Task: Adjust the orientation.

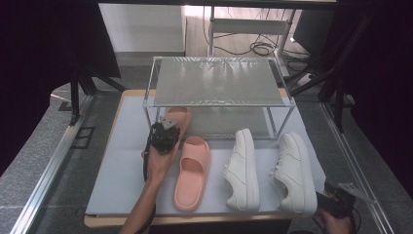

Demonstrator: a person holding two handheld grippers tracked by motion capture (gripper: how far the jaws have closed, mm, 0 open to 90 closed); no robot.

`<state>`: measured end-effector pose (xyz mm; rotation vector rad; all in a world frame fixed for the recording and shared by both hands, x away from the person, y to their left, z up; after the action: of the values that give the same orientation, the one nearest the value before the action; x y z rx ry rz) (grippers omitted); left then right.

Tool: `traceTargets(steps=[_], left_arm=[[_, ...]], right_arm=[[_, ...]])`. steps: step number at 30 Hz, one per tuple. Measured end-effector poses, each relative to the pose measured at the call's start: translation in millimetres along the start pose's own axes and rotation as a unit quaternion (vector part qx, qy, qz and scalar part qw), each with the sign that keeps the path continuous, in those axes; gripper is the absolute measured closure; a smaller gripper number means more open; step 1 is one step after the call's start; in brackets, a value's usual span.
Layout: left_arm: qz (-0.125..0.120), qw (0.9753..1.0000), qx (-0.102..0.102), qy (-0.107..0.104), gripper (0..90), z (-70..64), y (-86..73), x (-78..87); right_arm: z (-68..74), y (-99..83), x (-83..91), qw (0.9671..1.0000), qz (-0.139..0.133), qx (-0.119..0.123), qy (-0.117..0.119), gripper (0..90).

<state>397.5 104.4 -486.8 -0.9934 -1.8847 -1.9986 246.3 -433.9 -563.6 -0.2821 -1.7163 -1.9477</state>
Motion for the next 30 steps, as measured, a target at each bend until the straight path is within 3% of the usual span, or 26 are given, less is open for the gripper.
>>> traceTargets(steps=[4,6,9,15,21,22,23,28,30], left_arm=[[0.005,1.0,0.0,0.003,83.9,-3.6,-1.8,-8.1],[0.008,1.0,-0.002,0.003,76.0,-4.2,-1.8,-8.5],[0.005,0.9998,-0.016,0.002,72.8,-4.0,-0.1,-3.3],[0.003,0.9997,-0.025,-0.008,65.2,-1.2,-2.8,20.7],[-0.009,0.9992,-0.004,-0.039,54.3,14.4,-20.4,55.8],[-0.009,0.9992,-0.004,-0.039,53.7,14.4,-20.4,55.8],[-0.01,0.9991,-0.006,-0.04,53.8,18.4,-26.4,66.2],[-0.014,0.9988,-0.007,-0.046,58.1,24.2,-40.8,84.4],[-0.018,0.9981,0.003,-0.059,61.9,26.7,-48.6,91.5]], right_arm=[[-0.1,0.0,0.0,1.0,0.0,0.001,0.0,12.5],[-0.1,0.0,0.0,1.0,0.0,0.001,0.0,12.6],[0.0,0.0,0.0,1.0,0.0,0.0,0.0,12.6],[0.0,0.0,0.0,1.0,0.0,0.0,0.0,12.6],[0.0,0.0,0.0,1.0,0.0,0.001,0.0,12.6],[0.0,0.0,0.0,1.0,0.0,0.001,0.0,12.6],[0.0,0.0,0.0,1.0,0.0,0.001,0.0,12.6],[0.0,0.0,0.0,1.0,0.0,0.001,0.0,12.6],[0.0,0.0,0.0,1.0,0.0,0.001,0.0,12.5]])
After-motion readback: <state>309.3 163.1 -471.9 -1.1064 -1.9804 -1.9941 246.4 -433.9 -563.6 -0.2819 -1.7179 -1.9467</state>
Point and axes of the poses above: each handheld gripper's, and its own axes: x roughly backward along the jaws, y roughly out of its top, z roughly to its left, the point moved 2 cm from there along -x, roughly forward along the jaws, and after that the axes turned 5 degrees about x, right-handed, at the moved point
